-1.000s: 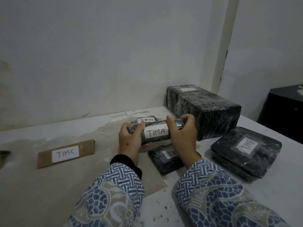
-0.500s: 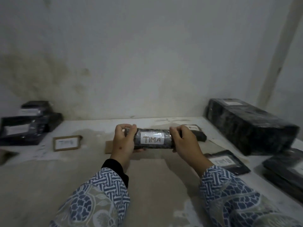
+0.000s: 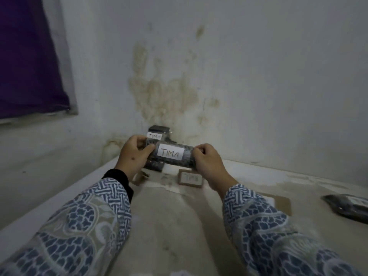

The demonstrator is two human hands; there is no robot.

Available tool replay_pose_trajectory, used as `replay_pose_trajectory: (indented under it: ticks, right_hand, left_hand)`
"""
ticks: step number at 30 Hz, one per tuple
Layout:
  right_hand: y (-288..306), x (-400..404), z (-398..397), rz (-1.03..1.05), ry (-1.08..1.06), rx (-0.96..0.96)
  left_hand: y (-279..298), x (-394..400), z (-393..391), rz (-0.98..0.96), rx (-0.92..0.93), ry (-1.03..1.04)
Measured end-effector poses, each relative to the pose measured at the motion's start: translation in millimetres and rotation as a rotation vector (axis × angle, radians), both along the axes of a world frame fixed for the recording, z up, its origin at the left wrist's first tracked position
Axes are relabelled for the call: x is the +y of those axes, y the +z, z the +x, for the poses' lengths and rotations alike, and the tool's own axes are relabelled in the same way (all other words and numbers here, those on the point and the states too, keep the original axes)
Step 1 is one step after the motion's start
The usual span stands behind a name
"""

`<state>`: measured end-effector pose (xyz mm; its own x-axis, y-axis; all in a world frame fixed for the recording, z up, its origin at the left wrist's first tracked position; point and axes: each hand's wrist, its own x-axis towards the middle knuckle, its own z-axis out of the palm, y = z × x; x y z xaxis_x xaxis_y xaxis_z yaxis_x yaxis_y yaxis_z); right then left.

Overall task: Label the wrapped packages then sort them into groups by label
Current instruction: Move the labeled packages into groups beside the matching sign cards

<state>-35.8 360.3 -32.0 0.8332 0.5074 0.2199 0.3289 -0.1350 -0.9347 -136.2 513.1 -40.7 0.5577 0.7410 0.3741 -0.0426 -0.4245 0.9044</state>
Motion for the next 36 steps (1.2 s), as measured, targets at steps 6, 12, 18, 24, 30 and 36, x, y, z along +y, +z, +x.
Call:
replay_pose_trajectory:
  ticks: [6,12,18,24,30,36]
  right_hand:
    - [-39,74,-26,0.125,0.054,0.269]
    - [-76,116,-15,0.123,-0.088,0.231]
    - [-90,137,-12,0.102,-0.117,0.134]
    - [-88,138,-3,-0.129,-0.179,-0.112]
    - [-88,136,-3,-0.155,-0.204,-0.178]
    - [-92,132,-12,-0.224,-0.273,-0.402]
  left_hand:
    - [-46,65,-21,-0.062,0.041,0.094]
    - [-85,93,-17,-0.087,0.197,0.122]
    - [-91,99,-9,0.195,0.470,0.160]
    - [-93,94,-7,0.255,0.494,0.177]
    - [-95,96,-5,0.274,0.529,0.182]
    - [-92,92,-8,0.268,0.478,0.159]
